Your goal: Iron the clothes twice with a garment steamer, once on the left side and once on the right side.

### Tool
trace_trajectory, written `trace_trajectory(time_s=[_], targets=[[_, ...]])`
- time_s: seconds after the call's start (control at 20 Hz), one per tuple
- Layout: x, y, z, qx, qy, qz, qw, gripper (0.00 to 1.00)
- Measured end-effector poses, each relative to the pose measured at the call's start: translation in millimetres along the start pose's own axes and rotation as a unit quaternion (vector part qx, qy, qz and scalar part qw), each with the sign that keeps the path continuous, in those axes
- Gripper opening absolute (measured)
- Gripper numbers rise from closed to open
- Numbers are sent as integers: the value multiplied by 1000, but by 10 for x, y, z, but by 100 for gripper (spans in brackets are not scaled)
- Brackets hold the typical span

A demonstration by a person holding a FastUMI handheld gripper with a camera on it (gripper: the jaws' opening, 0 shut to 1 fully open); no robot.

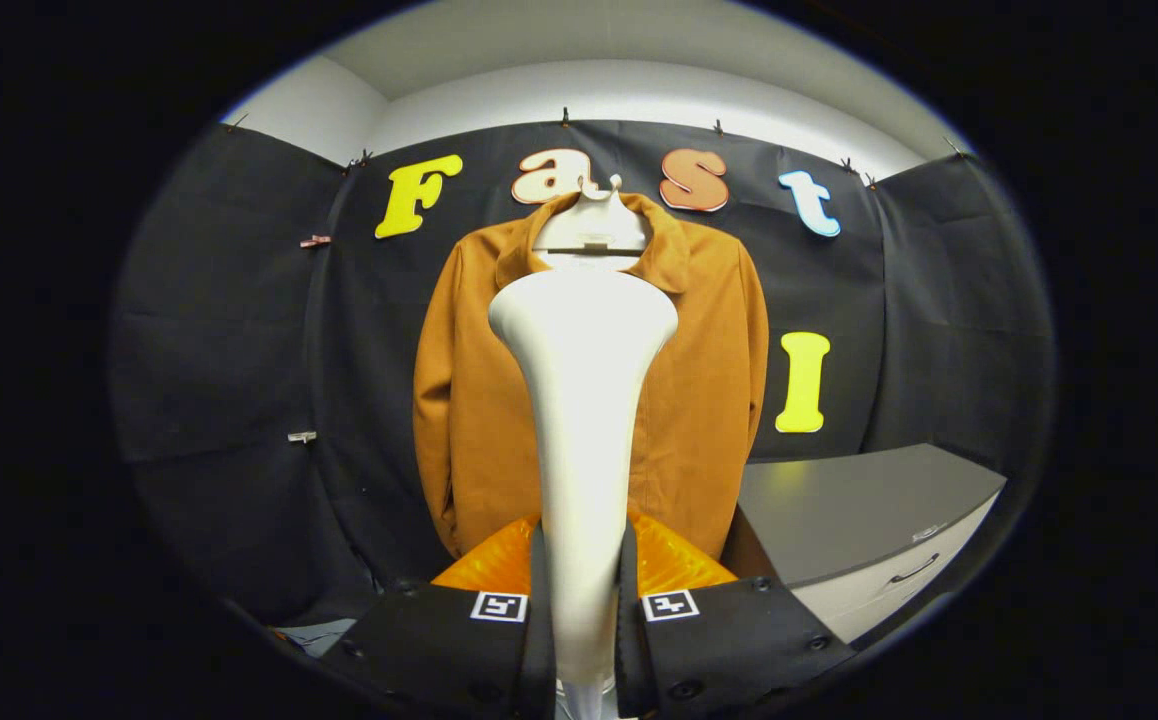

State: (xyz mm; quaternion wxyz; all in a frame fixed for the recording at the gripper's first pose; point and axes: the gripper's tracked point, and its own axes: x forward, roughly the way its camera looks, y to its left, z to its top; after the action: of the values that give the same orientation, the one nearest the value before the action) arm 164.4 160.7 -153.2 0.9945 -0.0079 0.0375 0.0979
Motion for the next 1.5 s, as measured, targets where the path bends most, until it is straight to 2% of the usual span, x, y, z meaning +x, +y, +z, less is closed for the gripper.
trace_trajectory(time_s=[0.55, 0.95, 1.5], targets=[[-459, -188, 617, 8, -17, -23, 1000, 27], [-755, -235, 1022, 0, -52, -28, 998, 27], [-1067, -190, 971, 4, -56, -34, 998, 27]])
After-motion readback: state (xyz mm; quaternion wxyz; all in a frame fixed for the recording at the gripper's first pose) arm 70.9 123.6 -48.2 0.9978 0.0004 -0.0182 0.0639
